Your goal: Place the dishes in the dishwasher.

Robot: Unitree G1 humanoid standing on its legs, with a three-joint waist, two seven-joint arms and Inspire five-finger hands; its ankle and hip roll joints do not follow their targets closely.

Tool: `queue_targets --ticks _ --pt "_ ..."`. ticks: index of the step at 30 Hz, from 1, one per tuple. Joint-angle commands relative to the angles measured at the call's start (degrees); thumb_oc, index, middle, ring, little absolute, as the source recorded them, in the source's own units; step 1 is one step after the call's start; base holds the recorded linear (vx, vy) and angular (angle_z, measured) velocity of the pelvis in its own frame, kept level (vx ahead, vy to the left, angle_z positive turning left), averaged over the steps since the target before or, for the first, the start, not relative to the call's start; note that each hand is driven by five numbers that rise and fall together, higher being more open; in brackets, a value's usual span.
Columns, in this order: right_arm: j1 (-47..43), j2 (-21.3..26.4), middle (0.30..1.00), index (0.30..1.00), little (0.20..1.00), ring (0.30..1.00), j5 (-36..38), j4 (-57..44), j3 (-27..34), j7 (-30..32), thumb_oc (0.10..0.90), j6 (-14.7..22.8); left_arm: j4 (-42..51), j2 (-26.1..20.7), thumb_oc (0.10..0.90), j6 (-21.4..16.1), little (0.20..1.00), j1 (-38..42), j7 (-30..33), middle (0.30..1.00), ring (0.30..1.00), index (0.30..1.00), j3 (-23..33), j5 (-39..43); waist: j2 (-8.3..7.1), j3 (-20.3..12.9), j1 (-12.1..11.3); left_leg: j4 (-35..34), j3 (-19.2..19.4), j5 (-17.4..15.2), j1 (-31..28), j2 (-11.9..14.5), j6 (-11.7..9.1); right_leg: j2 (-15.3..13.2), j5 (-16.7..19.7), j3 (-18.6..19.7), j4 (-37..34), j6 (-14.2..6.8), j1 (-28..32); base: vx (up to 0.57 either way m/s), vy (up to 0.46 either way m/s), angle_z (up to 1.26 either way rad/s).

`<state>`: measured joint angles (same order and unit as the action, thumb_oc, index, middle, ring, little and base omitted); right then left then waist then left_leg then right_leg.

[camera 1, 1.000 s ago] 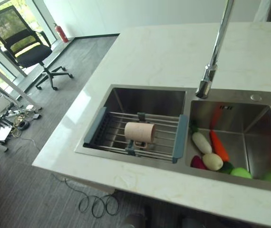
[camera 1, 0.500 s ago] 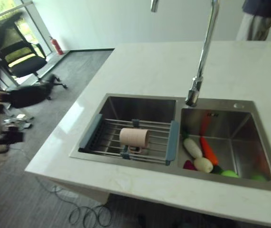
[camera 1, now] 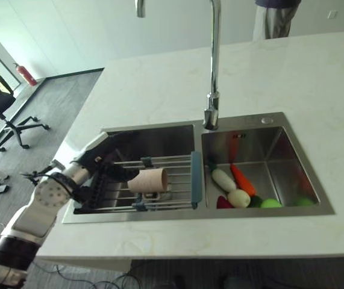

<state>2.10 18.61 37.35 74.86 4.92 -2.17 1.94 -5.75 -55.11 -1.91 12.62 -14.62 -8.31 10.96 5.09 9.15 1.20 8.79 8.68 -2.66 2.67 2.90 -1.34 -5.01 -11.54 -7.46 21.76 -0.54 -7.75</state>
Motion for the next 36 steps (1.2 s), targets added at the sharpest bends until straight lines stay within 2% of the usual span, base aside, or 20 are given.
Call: queue_targets --ticks 1,5,6,10,30,36 --pt "-1.9 1.5 0.9 0.9 0.9 0.9 2.5 -0.2 0.8 -0.5 0.8 2.0 2.1 -1.3 0.8 -2.2 0.9 8.6 -0.4 0.9 0.9 0.9 6.3 1.2 -0.5 0.3 -0.6 8.4 -1.4 -10.1 1.4 0.7 0.4 -4.2 0.5 -2.2 -4.6 -6.9 3.9 0.0 0.0 0.0" --pt "-2.2 1.5 0.9 0.9 0.9 0.9 2.6 -0.9 0.4 -0.3 0.8 1.5 2.5 -0.7 0.8 -0.8 0.9 10.0 -4.1 0.9 0.9 0.9 4.6 1.5 -0.45 0.4 -0.4 8.4 -1.2 -10.1 1.4 0.5 0.6 -4.3 0.7 -2.0 -4.6 -6.9 3.8 0.0 0.0 0.0" --pt "-2.2 1.6 0.9 0.9 0.9 0.9 2.5 -0.9 0.4 -0.3 0.8 1.4 2.7 -0.9 0.8 -1.9 0.9 9.9 -3.7 0.9 0.9 0.9 4.4 -0.7 -0.39 0.5 -0.3 8.4 -1.1 -10.1 1.4 0.5 0.6 -4.3 0.7 -2.0 -4.6 -6.9 3.8 0.0 0.0 0.0" --pt "-2.2 1.6 0.9 0.9 0.9 0.9 2.6 -0.9 0.3 -0.1 0.8 1.3 2.9 -1.4 0.8 -1.5 0.9 10.3 -6.4 0.9 0.9 0.9 3.5 0.4 -0.22 0.5 -0.2 8.4 -1.2 -10.1 1.4 0.3 0.7 -4.2 0.8 -1.8 -4.6 -6.9 3.7 0.0 0.0 0.0" --pt "-1.7 2.0 0.9 0.9 0.9 0.9 3.0 -0.8 0.9 -0.4 0.8 1.4 3.3 -2.1 0.8 -1.1 0.9 12.7 -8.7 0.9 0.9 0.9 0.8 -1.6 -0.1 1.4 1.2 8.4 -0.8 -10.2 1.5 0.0 0.8 -4.2 1.4 -0.5 -4.6 -7.1 2.8 0.0 0.0 0.0" --pt "-1.7 2.5 0.9 0.9 0.9 0.9 3.0 -0.7 1.3 -0.7 0.8 1.7 4.5 -3.3 0.8 1.1 0.9 14.5 -14.4 0.9 0.9 0.9 -1.9 -3.2 0.17 2.0 1.8 8.4 -0.6 -10.1 1.8 -0.1 0.7 -4.3 1.8 -0.2 -4.6 -7.4 2.1 0.0 0.0 0.0"
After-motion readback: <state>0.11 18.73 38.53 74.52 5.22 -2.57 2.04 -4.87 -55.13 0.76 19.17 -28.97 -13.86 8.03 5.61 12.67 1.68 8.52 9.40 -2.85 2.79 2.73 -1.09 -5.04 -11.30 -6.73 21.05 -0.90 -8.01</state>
